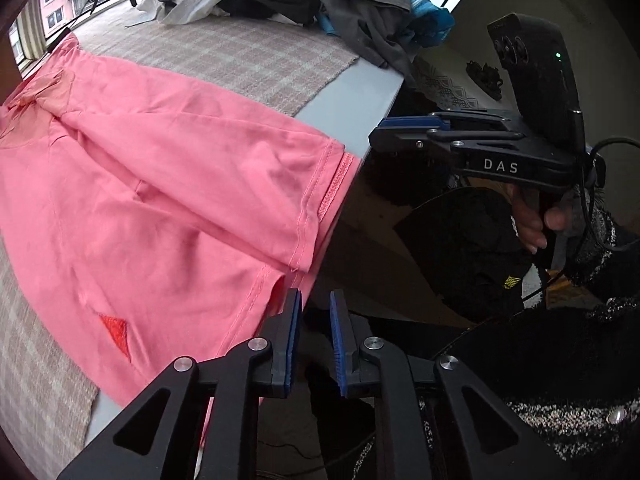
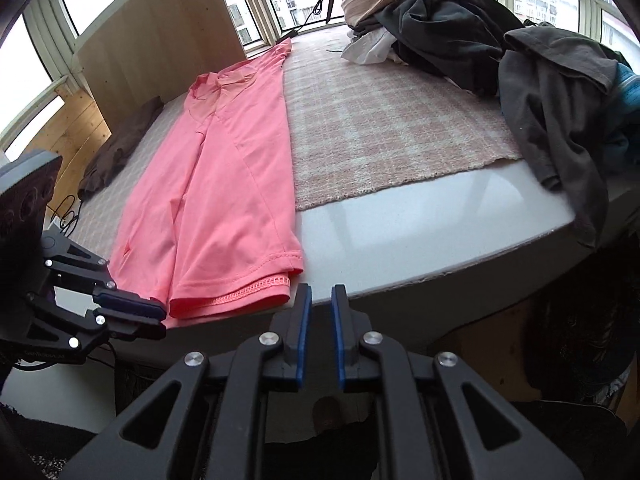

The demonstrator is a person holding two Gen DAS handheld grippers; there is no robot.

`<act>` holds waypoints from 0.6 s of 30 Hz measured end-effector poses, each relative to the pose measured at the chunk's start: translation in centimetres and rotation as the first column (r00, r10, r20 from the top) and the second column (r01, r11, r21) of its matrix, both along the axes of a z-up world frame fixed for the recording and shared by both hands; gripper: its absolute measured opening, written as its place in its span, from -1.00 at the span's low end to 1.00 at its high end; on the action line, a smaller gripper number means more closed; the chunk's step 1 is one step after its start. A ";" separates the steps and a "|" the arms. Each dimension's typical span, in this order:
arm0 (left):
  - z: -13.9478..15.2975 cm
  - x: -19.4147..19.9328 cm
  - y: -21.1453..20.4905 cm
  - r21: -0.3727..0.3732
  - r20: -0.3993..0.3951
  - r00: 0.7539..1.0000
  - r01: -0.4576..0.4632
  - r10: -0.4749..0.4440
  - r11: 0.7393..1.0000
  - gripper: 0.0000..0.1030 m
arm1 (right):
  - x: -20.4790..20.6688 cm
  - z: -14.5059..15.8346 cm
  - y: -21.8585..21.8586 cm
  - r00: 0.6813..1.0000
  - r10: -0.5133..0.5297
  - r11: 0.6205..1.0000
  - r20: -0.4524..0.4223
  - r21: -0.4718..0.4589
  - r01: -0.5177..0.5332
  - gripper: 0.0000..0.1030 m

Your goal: Fold clothes

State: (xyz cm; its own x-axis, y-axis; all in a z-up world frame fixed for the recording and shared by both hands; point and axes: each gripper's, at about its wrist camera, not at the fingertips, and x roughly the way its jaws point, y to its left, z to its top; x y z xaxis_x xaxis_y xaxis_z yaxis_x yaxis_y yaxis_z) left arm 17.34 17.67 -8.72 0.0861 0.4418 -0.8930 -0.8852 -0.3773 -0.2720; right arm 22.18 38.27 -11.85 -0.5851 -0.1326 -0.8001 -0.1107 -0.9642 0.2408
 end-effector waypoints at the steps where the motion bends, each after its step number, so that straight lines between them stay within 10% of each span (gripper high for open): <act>1: 0.5 -0.2 -1.7 0.001 -0.013 0.999 -0.049 0.049 0.999 -0.68 | -0.5 0.3 0.0 1.000 0.016 1.000 -0.005 0.011 -0.016 -0.38; 9: -0.9 -2.1 -10.7 -0.112 -0.087 0.893 -0.450 0.442 0.886 -0.51 | -5.8 -0.2 0.1 0.988 0.127 0.992 0.084 -0.028 -0.125 -0.32; 18: -1.6 -1.9 -9.0 -0.082 -0.055 0.893 -0.450 0.447 0.889 -0.48 | -7.3 -1.3 -2.2 0.950 0.260 0.964 0.175 0.016 -0.267 -0.22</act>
State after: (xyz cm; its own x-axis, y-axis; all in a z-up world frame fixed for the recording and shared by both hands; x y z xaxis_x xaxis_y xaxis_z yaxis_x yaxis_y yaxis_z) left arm 15.46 8.70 -10.30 -0.1332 0.3438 -0.9295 -0.6243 -0.7576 -0.1907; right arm 14.87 36.06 -13.18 -0.3888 -0.2308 -0.8920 0.1128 -0.9728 0.2025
